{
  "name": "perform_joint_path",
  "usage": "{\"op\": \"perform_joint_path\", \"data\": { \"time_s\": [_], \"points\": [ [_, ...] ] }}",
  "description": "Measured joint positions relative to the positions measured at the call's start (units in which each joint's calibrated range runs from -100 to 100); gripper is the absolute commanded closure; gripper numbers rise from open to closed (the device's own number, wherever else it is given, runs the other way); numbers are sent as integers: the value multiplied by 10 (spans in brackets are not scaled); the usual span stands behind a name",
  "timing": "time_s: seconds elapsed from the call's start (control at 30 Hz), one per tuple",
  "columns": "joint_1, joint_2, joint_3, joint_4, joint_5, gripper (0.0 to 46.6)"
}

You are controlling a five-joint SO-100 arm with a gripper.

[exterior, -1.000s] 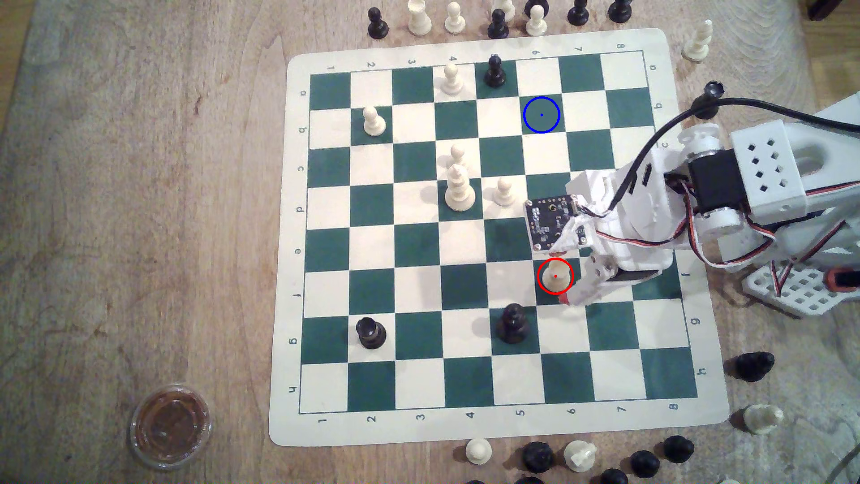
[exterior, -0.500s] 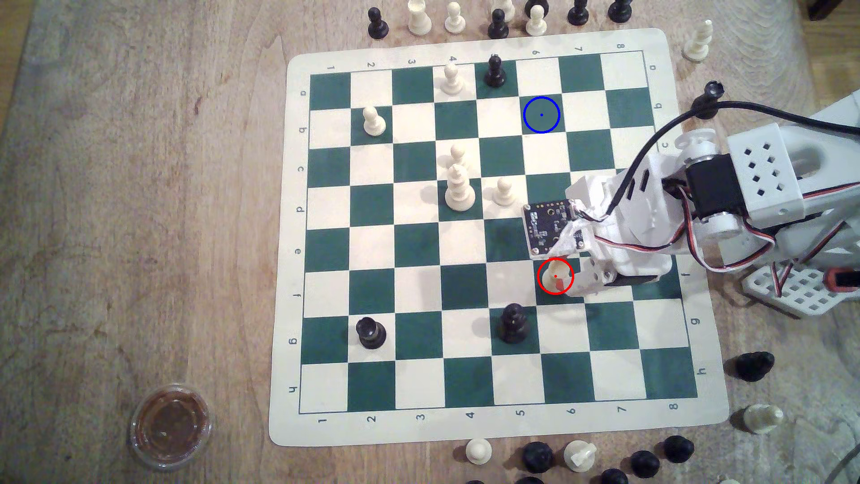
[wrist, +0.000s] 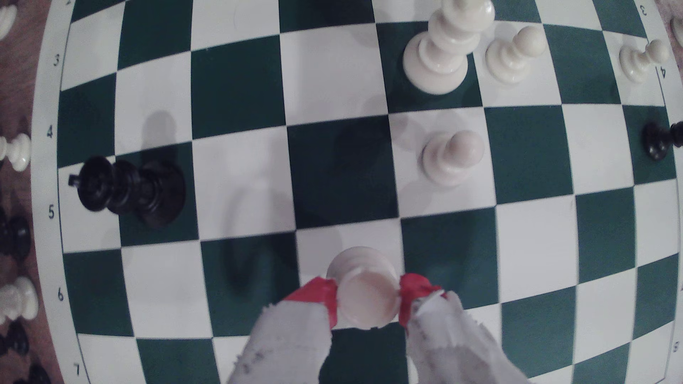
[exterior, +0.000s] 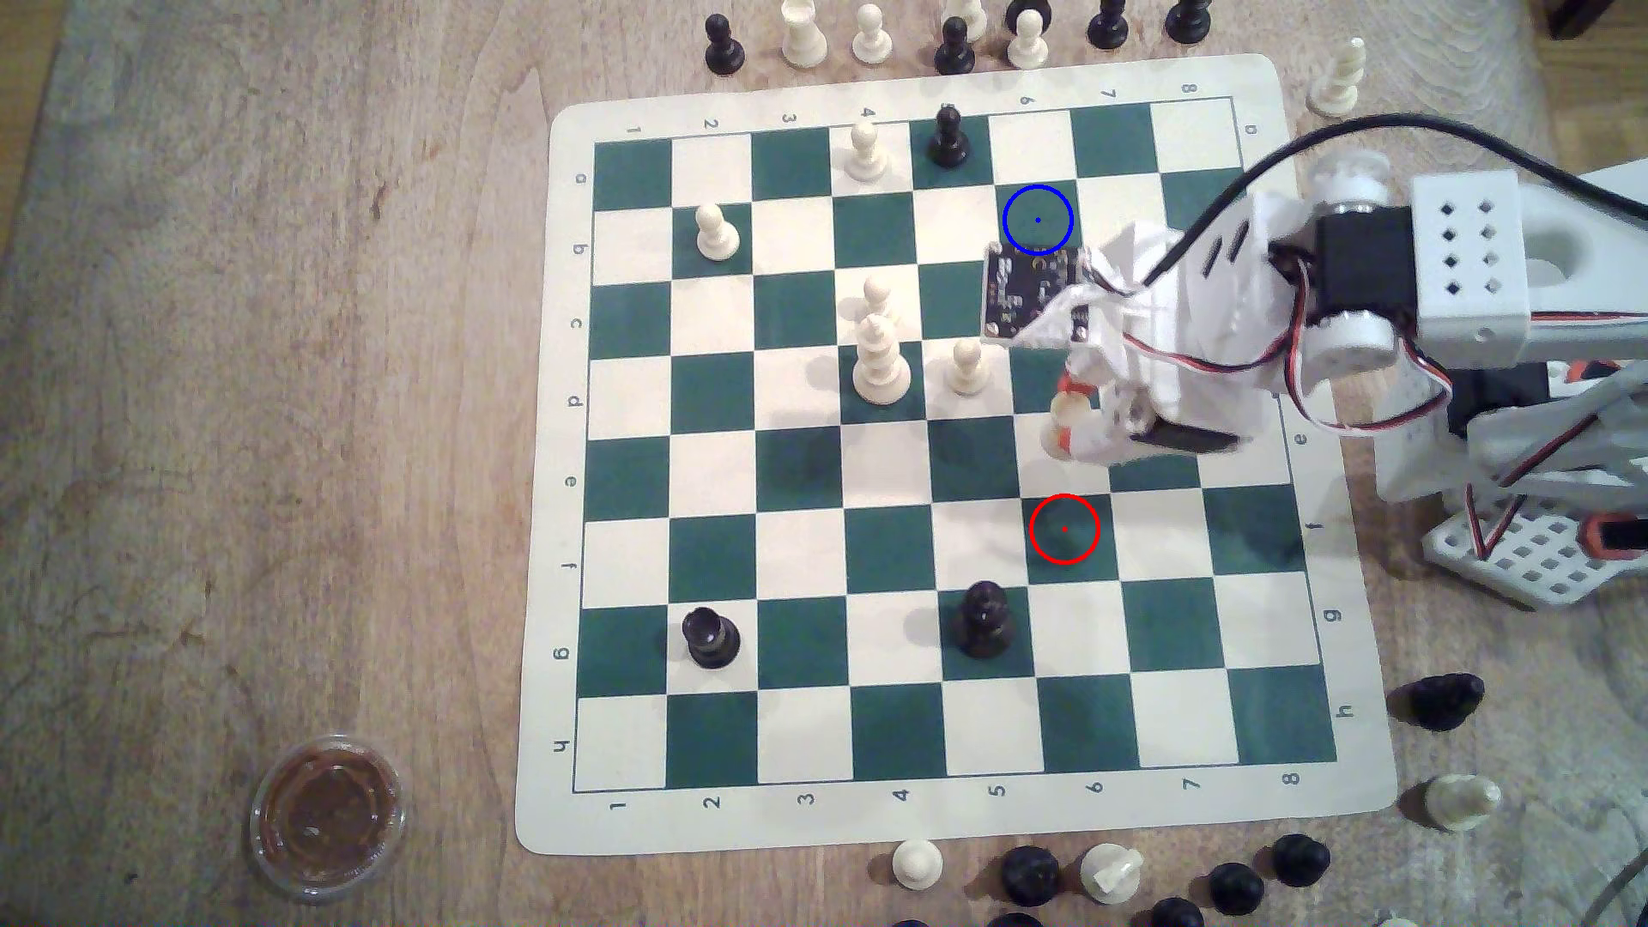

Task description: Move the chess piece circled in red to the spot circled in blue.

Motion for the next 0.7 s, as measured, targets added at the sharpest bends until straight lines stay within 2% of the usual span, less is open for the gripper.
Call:
{"op": "perform_joint_path", "data": {
  "time_s": [0.03, 0.17, 0.2, 0.3, 0.33, 0.43, 0.47, 0.7],
  "points": [
    [32, -2, -19, 9, -1, 464],
    [66, -7, -52, 39, 4, 464],
    [89, -7, -73, 58, 3, 464],
    [105, -7, -105, 82, 7, 464],
    [131, -6, -122, 86, 8, 464],
    [151, 9, -136, 81, 16, 464],
    [174, 26, -137, 70, 14, 464],
    [208, 100, -138, -3, 17, 464]
  ]
}}
